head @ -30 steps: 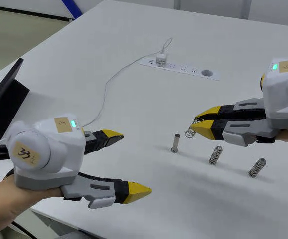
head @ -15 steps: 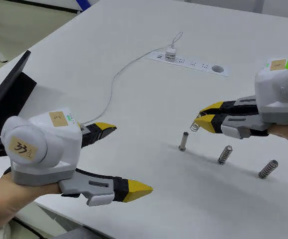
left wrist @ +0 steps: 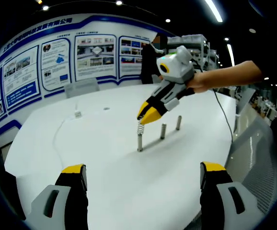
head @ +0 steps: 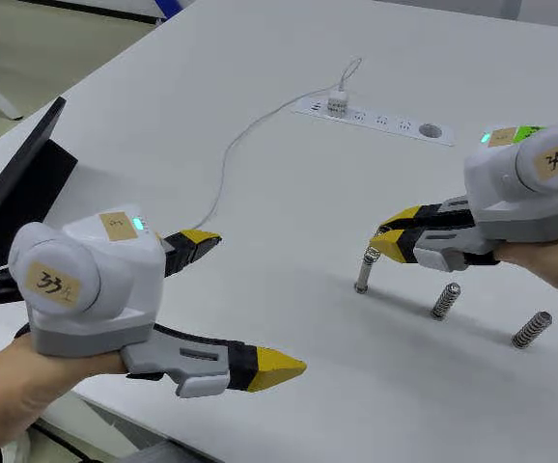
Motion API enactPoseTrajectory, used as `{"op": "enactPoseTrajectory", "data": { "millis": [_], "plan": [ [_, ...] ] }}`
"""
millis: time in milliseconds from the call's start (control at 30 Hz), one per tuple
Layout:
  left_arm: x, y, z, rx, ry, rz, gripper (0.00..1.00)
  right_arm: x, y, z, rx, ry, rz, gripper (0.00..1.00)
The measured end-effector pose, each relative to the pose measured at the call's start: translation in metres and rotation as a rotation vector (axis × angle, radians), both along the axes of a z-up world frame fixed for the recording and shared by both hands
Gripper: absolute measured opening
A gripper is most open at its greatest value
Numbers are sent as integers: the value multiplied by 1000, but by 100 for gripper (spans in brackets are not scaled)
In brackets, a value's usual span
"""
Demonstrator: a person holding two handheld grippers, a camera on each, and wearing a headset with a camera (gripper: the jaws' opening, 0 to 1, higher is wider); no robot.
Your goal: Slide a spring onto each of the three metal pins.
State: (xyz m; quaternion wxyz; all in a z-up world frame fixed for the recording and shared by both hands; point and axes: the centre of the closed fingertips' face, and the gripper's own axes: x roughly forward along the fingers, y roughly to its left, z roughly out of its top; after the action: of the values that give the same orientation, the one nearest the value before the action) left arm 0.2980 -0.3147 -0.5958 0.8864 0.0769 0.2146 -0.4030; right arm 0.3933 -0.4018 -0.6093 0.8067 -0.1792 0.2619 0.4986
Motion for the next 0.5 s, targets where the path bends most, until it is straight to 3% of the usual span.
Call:
{"op": "enactPoseTrajectory", "data": {
  "millis": [500],
  "plan": [
    [-3,-3,-3,-2,12,1,100,-2,5,-15,-31,16,15,11]
  ]
}}
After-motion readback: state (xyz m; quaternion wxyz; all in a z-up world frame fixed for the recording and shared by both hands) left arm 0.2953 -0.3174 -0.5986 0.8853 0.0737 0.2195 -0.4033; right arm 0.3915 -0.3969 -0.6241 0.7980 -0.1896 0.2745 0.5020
